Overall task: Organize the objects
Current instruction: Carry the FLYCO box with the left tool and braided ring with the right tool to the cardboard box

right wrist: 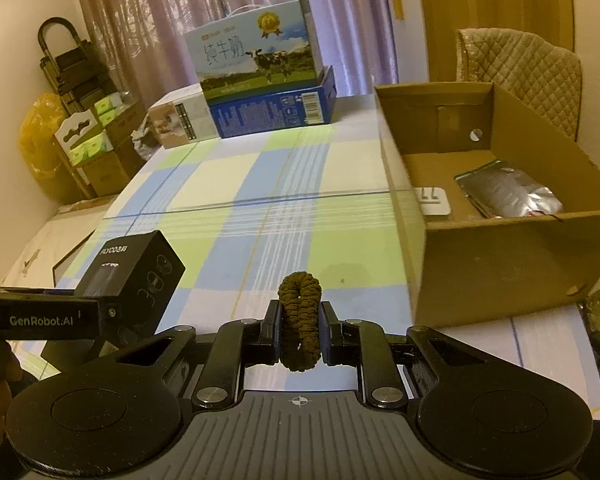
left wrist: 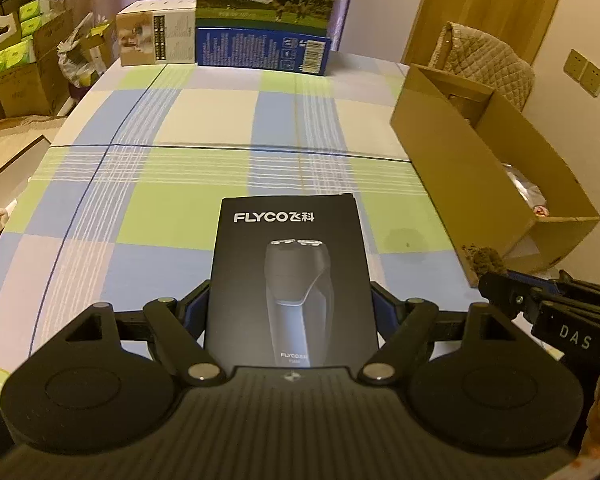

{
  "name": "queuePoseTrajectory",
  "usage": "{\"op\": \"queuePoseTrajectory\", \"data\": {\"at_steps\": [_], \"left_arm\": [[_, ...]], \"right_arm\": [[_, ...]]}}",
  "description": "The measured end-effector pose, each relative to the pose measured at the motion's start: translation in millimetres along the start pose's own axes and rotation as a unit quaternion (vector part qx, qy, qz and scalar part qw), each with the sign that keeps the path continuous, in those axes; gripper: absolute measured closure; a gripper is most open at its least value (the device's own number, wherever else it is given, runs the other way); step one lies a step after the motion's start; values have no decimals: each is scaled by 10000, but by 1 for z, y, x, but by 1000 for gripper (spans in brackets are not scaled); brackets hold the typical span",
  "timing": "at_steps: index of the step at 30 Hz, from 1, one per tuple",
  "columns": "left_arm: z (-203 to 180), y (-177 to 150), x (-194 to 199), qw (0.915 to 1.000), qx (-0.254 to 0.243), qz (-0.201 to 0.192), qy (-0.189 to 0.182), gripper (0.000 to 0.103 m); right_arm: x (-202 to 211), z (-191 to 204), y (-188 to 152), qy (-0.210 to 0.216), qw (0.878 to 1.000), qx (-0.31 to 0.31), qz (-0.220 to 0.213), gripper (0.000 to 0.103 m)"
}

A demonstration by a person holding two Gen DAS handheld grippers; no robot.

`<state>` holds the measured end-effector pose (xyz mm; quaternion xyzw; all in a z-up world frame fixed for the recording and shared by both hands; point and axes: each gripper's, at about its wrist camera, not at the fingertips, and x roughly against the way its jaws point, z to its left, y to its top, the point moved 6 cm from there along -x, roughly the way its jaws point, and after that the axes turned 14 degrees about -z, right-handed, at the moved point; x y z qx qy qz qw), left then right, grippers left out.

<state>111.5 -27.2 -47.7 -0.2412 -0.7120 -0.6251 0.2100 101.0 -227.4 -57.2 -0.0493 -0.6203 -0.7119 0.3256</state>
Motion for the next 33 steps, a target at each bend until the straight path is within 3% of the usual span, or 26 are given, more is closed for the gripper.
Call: {"op": "queuePoseTrajectory", "data": {"at_steps": [20,33], "left_arm": [[-51,-15,15,9990,-156,68,-403,28],[-106,-7,18,9958,-276,84,-870,28]], "right_arm": [[27,-25,-6,-184,9998,22,53,88],[57,-77,12,-721,9971,226,-129,88]]}}
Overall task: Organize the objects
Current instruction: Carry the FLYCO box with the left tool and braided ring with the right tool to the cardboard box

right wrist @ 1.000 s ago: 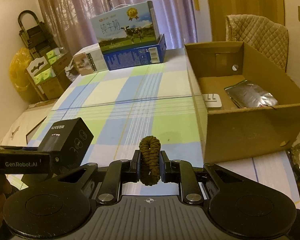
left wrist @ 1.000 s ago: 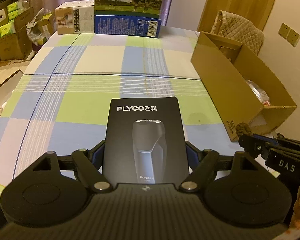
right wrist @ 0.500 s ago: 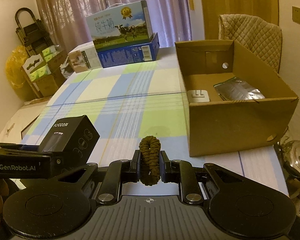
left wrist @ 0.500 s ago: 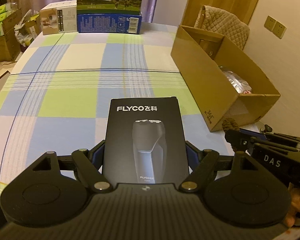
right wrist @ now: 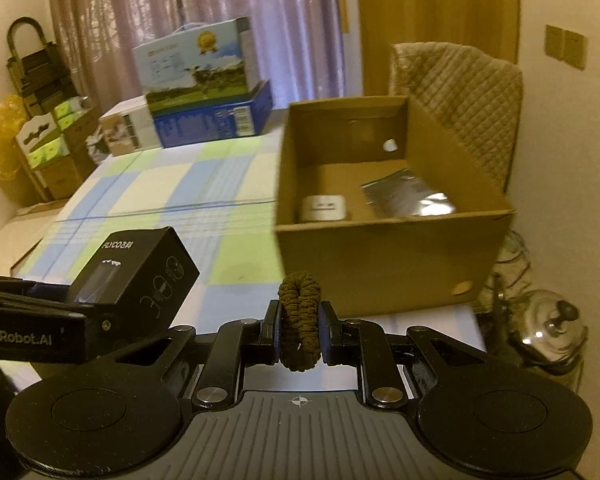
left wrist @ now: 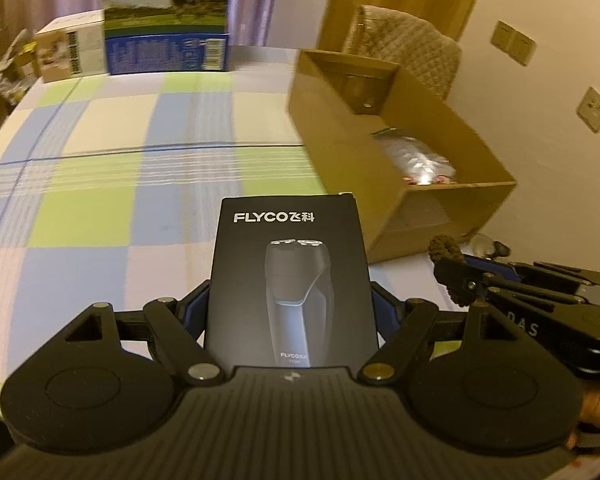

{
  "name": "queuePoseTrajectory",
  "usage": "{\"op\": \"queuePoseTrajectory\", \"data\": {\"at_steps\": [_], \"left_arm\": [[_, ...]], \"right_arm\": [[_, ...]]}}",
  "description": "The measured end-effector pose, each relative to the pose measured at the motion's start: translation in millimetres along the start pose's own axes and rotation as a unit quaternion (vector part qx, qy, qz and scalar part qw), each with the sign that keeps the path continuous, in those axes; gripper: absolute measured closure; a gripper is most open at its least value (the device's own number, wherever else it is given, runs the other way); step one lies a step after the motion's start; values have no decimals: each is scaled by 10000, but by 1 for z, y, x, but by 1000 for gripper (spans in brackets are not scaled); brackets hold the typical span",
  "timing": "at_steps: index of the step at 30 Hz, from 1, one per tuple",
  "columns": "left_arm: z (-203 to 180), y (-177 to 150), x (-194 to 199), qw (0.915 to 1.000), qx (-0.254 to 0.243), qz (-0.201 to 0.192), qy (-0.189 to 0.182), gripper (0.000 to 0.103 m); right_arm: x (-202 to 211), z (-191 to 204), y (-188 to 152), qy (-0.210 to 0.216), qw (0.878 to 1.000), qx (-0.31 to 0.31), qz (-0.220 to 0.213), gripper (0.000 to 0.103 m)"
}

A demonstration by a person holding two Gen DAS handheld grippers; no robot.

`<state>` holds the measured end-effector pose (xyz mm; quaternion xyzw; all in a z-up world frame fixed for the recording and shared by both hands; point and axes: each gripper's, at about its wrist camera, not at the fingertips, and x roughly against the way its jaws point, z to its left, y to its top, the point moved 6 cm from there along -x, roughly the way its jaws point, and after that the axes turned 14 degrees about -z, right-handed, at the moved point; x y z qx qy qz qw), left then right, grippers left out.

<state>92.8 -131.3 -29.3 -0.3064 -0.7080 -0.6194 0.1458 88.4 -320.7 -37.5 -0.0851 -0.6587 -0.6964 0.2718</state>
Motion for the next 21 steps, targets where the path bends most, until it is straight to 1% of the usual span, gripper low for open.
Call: {"op": "queuePoseTrajectory", "data": {"at_steps": [4,9,16,21], "left_arm": [[-26,4,-7,9997,-72,29,-225,28],[-55,11,-14,9989,-226,11,-421,28],[-86,18,-21,9974,-392,1,-610,28],[-100,20,-24,9967,-410,8,-700,28]], "right_arm": [[7,-21,6,-149,9999,-25,-69,88],[14,-40,12,-277,9995,-35,-147,88],[20,-62,17,-451,9987,-104,-227,88],[21,-72,24,-499,9984,-24,-266,88]]}}
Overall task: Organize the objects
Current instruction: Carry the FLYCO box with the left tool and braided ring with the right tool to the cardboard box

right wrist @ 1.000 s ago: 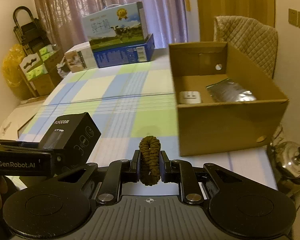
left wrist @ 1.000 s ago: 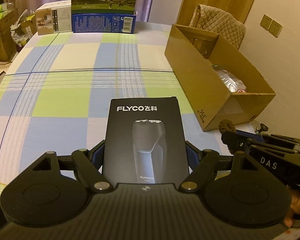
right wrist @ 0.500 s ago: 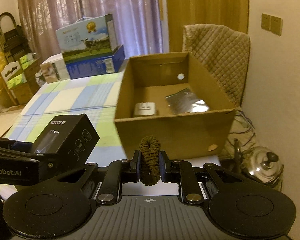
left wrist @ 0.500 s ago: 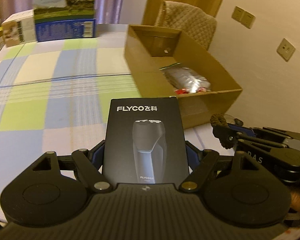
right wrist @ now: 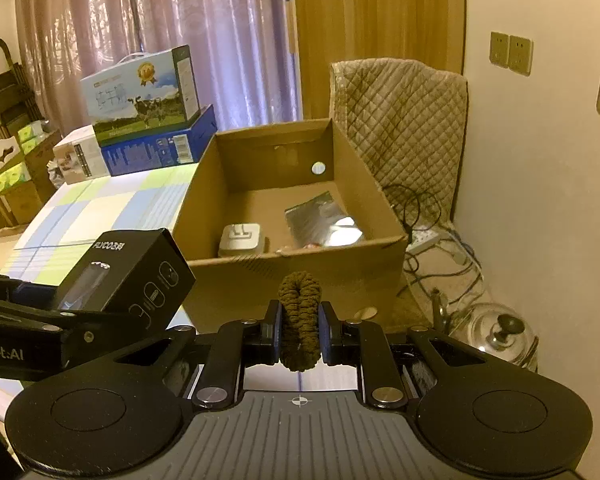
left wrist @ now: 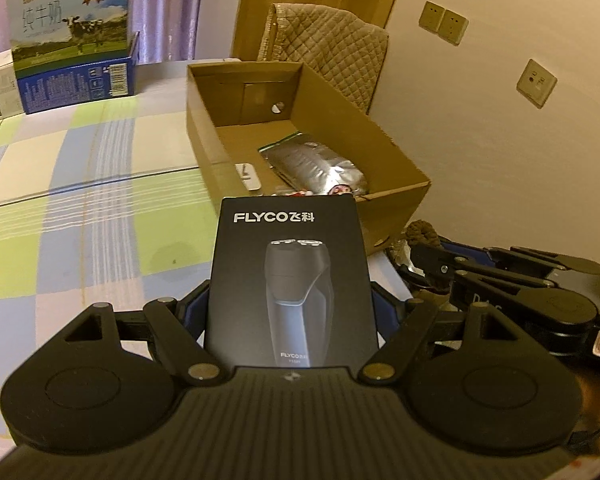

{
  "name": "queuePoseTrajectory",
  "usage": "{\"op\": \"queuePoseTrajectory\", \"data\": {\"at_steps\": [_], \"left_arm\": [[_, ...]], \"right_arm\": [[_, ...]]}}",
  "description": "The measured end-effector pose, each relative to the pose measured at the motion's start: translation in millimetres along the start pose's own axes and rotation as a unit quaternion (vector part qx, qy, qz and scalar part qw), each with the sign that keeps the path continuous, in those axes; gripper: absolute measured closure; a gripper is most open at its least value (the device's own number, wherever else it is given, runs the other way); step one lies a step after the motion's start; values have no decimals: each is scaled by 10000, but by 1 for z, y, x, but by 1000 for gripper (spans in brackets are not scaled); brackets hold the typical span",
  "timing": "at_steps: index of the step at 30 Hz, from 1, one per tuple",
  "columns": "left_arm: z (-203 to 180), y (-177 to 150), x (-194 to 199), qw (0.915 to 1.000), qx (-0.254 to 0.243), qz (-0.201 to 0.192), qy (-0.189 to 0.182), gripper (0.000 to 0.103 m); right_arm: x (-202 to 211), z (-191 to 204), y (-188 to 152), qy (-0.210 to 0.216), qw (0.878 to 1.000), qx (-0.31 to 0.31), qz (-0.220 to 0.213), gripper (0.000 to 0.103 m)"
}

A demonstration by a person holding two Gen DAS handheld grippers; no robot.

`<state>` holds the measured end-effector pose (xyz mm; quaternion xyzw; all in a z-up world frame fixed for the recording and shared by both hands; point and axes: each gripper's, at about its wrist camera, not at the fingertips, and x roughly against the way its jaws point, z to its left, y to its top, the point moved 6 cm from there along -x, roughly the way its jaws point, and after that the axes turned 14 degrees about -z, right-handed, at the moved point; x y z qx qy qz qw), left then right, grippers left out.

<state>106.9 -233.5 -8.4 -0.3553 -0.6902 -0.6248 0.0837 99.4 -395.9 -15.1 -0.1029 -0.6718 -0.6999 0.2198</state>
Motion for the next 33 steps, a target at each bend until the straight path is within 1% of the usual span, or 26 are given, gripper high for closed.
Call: {"op": "queuePoseTrajectory", "data": {"at_steps": [7,13,23,33], "left_arm": [[-12,14,-6,9999,-42,-93,-54,28],[-16,38,-18,9997,29,-216,-73,28],[-3,77,-49,9991,297,-299,105,28],[8,101,-86,9984,437,-257,241,28]], "right_arm": [[-7,-9,16,-18,9999,93,-95,88],[-21,-13,36,3,9995,252,-166,88],[-54,-16,63,146,9988,451,-142,88],[-96,-26,79,228,9987,450,12,88]]}}
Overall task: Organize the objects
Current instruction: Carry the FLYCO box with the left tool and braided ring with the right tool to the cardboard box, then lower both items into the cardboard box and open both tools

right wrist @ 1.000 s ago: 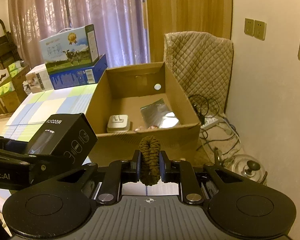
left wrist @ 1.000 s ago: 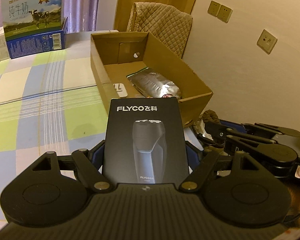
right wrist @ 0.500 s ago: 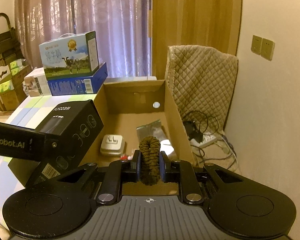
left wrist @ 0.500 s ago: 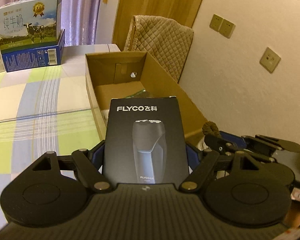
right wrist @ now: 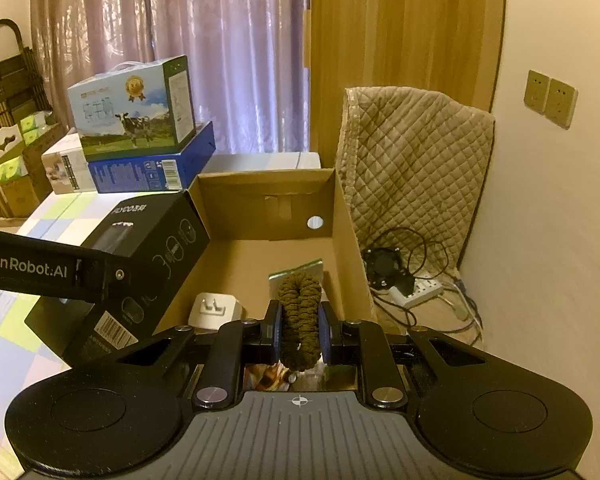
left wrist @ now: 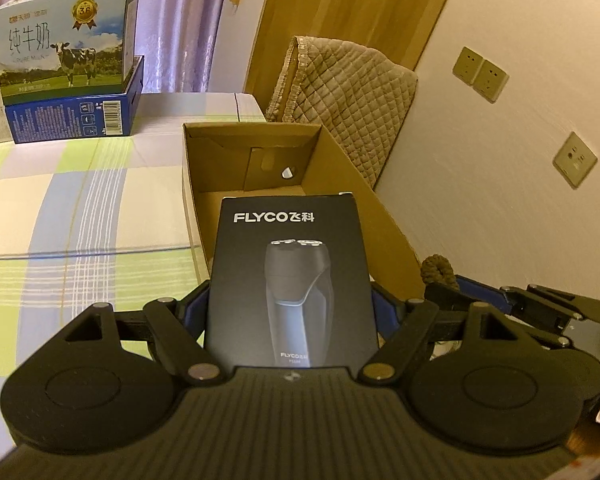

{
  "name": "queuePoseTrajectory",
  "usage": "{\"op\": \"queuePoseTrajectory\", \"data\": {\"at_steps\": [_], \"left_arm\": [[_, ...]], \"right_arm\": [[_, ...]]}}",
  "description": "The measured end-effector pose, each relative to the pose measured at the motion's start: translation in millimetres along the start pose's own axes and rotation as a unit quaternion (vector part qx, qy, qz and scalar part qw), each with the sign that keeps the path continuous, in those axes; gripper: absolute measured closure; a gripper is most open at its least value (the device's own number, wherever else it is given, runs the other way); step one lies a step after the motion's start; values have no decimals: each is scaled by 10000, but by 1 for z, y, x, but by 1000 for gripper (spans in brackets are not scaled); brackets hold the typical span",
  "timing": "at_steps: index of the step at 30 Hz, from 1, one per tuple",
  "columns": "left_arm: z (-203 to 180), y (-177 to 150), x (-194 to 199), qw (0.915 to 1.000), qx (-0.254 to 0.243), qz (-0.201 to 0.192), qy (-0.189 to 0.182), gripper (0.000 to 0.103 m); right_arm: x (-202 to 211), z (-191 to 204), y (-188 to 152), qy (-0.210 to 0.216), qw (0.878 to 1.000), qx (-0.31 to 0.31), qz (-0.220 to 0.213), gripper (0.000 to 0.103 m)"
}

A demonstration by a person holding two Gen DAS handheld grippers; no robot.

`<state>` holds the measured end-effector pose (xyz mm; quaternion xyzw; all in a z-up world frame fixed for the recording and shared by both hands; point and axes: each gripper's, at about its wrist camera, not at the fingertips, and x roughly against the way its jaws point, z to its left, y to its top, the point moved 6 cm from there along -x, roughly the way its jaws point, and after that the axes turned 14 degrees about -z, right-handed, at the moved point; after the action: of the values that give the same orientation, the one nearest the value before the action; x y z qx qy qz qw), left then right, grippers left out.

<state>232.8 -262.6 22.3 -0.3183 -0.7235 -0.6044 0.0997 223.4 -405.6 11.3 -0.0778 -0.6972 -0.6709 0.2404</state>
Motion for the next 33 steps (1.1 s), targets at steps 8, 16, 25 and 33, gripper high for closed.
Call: {"op": "queuePoseTrajectory", "data": {"at_steps": [8,16,25,33], "left_arm": [[2,17,-32,10000,16,-5,45,27],[3,26,-61,10000,58,47,61,27],[9,32,-74,9998,167,40,90,27],[13,36,-74,9998,185,62,96,21]], "right_arm": [[-30,-8,2,-10,9999,-6,117,88],[-47,-13,5,-38,9999,-36,118,88],[-53,-15,7,-73,9999,-33,116,88],[-50,-14,5,-57,9999,-88,118,88]]}}
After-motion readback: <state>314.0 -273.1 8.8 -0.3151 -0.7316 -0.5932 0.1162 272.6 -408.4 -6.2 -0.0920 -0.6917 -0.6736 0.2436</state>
